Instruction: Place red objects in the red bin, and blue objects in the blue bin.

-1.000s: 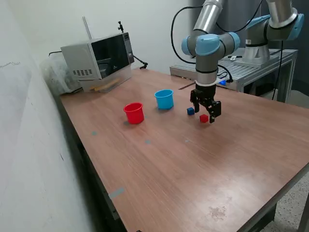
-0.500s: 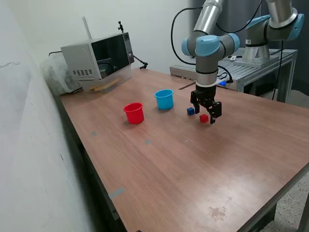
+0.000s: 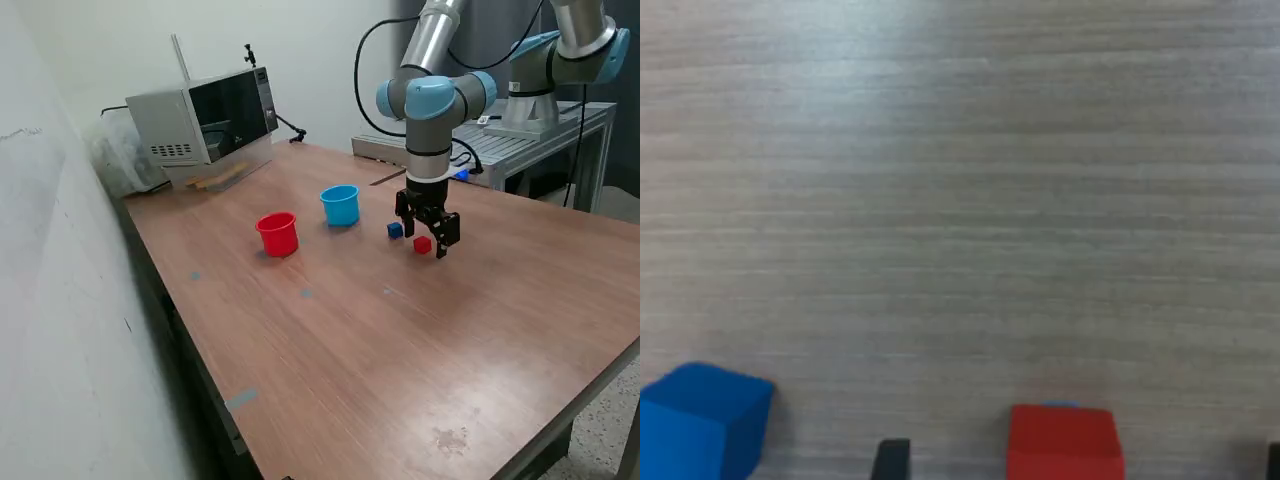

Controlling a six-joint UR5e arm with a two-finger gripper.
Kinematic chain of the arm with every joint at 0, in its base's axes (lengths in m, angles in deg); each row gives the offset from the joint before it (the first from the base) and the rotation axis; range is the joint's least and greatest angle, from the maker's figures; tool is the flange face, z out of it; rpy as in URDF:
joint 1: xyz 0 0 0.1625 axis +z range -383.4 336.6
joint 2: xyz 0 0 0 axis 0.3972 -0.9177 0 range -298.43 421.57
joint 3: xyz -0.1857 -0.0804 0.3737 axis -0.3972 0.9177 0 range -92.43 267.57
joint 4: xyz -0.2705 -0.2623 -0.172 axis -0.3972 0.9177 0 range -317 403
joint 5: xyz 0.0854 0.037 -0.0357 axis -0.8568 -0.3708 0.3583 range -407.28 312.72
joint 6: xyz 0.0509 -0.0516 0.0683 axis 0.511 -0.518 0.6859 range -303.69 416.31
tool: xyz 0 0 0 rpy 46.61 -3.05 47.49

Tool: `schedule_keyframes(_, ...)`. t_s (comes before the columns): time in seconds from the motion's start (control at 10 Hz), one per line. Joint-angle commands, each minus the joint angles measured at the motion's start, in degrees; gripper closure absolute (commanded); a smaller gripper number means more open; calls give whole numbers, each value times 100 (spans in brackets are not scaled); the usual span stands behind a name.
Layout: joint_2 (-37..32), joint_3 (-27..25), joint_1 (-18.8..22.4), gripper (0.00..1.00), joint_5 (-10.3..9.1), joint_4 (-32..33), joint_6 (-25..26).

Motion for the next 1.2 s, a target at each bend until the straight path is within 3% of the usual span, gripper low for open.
schedule_keyframes(0.0, 6, 14, -4, 0, -2, 2, -10)
schedule_keyframes(0.2, 6, 15, -4, 0, -2, 2, -10)
schedule_keyframes(0.3, 6, 14, -4, 100, -2, 2, -10)
schedule_keyframes(0.9, -20, -12, -56, 100, 33, -16, -62)
schedule_keyframes(1.1, -482, -160, -91, 100, 42, -42, -71)
